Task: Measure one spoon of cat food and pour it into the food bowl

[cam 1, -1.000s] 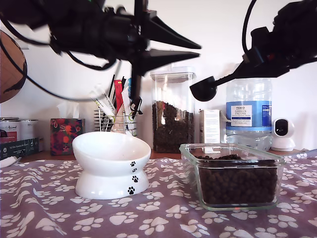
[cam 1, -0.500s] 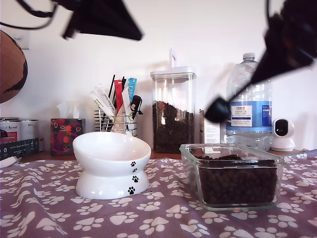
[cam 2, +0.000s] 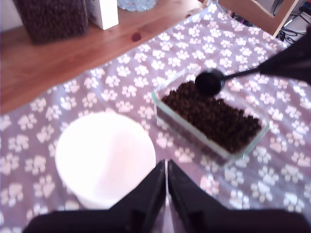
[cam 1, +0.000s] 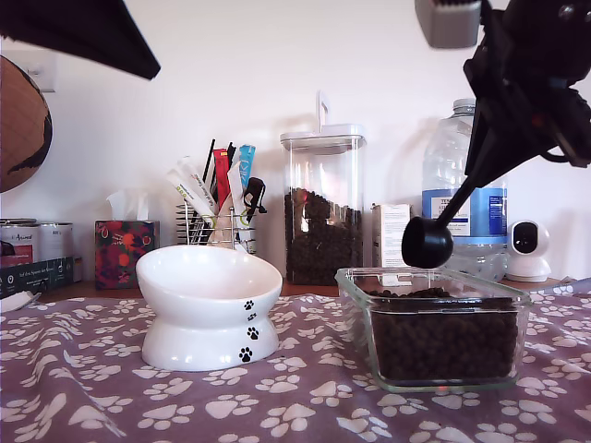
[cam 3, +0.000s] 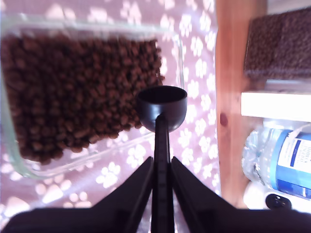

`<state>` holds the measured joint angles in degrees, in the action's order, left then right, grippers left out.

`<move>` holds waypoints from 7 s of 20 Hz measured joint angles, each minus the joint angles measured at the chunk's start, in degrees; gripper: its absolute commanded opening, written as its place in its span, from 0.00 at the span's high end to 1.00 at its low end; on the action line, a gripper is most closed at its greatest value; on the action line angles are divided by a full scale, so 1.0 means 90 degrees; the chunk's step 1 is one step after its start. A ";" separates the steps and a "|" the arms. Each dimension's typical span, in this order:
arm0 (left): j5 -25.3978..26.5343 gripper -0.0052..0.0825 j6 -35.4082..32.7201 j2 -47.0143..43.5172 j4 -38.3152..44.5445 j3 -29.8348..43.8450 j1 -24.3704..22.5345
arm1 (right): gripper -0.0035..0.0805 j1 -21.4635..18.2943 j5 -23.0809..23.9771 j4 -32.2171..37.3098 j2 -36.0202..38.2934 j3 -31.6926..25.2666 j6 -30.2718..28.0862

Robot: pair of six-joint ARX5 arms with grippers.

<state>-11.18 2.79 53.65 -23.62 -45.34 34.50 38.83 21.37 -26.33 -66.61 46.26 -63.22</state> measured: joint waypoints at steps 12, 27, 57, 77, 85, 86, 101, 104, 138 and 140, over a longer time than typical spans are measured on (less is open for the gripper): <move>0.0022 0.96 0.0002 -0.0034 0.0061 0.0209 0.0418 | 0.97 0.0760 0.0935 -0.0102 -0.1307 0.0233 -0.1647; 0.0022 0.96 0.0002 -0.0034 0.0080 0.0209 0.0418 | 0.97 0.0988 0.0865 -0.0449 -0.1341 0.0376 0.0539; 0.0024 0.96 0.0010 -0.0034 -0.0284 0.0209 0.0418 | 0.97 0.0724 -0.0027 -0.0719 -0.1375 0.0646 0.6239; 0.0255 0.96 0.0010 -0.0034 -0.0430 0.0209 0.0418 | 0.97 0.0391 -0.0364 -0.1056 -0.1375 0.0646 0.7004; 0.0282 0.96 0.0010 -0.0034 -0.0440 0.0209 0.0418 | 0.97 0.0313 -0.0369 -0.1627 -0.1375 0.0646 0.7021; 0.0282 0.96 0.0010 -0.0034 -0.0452 0.0209 0.0418 | 0.97 0.0306 -0.0374 -0.1715 -0.1375 0.0646 0.7021; 0.0398 0.96 0.0007 -0.0034 -0.0525 0.0209 0.0418 | 0.97 0.0049 -0.0702 -0.1511 -0.1377 0.0644 0.7519; 0.0459 0.96 0.0010 -0.0034 -0.0522 0.0209 0.0418 | 0.97 -0.0066 -0.0772 -0.1506 -0.1377 0.0644 0.7526; 0.0690 0.96 0.0512 -0.2489 0.0763 0.2140 0.0415 | 0.97 0.0952 -0.1768 0.0595 -0.1778 0.1481 0.7631; 0.0687 0.96 0.0612 -0.2489 0.0665 0.2140 0.0415 | 0.97 0.1003 -0.1520 0.0503 -0.2074 0.1914 0.7223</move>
<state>-4.99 8.29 31.24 -17.63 -26.09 38.24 47.86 7.68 -21.80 -85.27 63.48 1.78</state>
